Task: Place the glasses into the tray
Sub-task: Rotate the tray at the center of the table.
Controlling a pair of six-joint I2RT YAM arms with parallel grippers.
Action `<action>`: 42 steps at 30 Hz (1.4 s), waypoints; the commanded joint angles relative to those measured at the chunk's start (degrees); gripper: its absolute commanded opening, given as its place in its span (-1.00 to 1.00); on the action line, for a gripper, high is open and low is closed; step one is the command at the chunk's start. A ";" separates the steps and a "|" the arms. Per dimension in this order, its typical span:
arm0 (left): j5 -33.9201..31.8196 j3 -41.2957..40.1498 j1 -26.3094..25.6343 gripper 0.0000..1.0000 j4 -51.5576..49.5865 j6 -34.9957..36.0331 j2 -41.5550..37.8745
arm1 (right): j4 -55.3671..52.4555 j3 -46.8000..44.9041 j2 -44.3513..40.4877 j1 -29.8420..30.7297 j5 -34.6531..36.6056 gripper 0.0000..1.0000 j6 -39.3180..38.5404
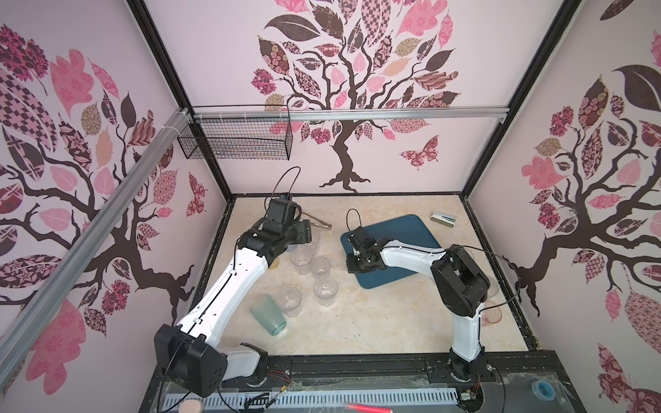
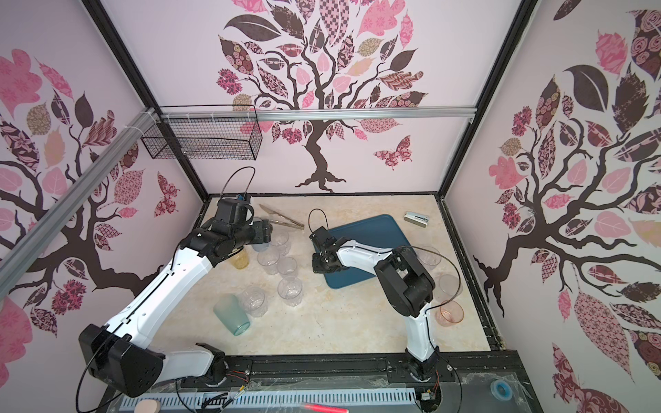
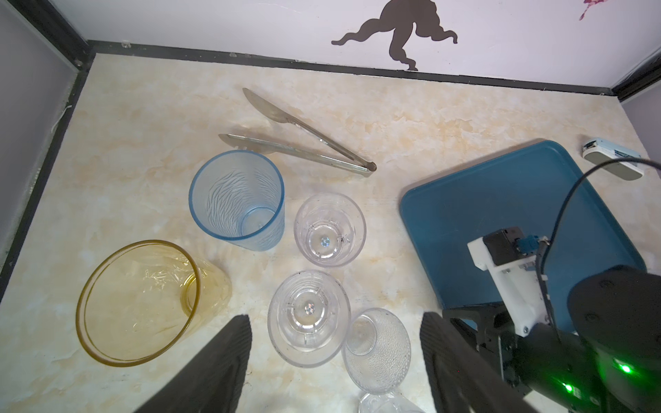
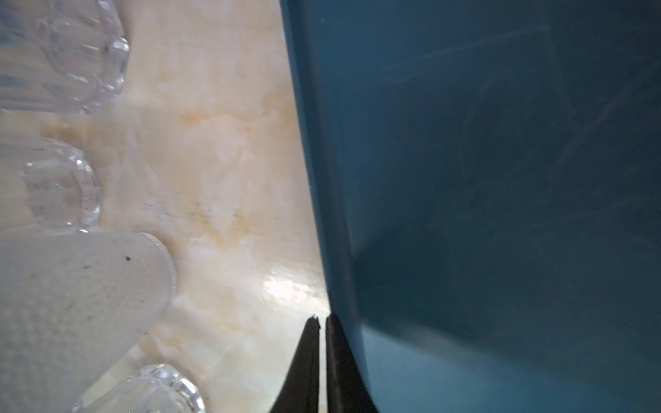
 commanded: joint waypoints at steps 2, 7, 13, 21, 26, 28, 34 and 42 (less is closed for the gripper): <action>0.56 -1.60 0.21 0.57 0.44 -0.22 -0.10 | 0.82 4.85 4.91 0.30 -3.07 -0.79 5.88; 0.76 -1.73 0.20 0.57 0.43 -0.13 -0.16 | 1.31 8.04 7.67 0.30 -3.53 -0.81 9.67; 0.27 -1.59 0.21 0.57 -0.25 0.63 -0.90 | -1.67 9.10 5.24 0.04 -4.23 -0.72 7.01; -0.24 -1.87 -3.41 0.61 -0.53 6.87 -0.81 | -6.48 -3.24 -11.21 -2.29 -3.82 -0.03 -7.23; -0.73 -3.42 -6.28 0.62 1.17 5.99 0.55 | -8.57 -7.69 -11.89 -2.25 -0.54 -0.01 -10.80; -0.72 -4.14 -6.28 0.62 1.92 5.18 0.83 | -9.52 -5.91 -9.57 -2.01 0.10 -0.01 -11.03; -3.99 -5.41 -6.14 0.68 0.87 6.28 -0.44 | -10.01 -0.56 -2.56 -0.58 1.04 -0.02 -10.57; -5.17 -5.99 -4.18 0.67 -0.31 6.55 -2.58 | -11.75 3.21 3.94 2.52 5.84 -0.19 -6.05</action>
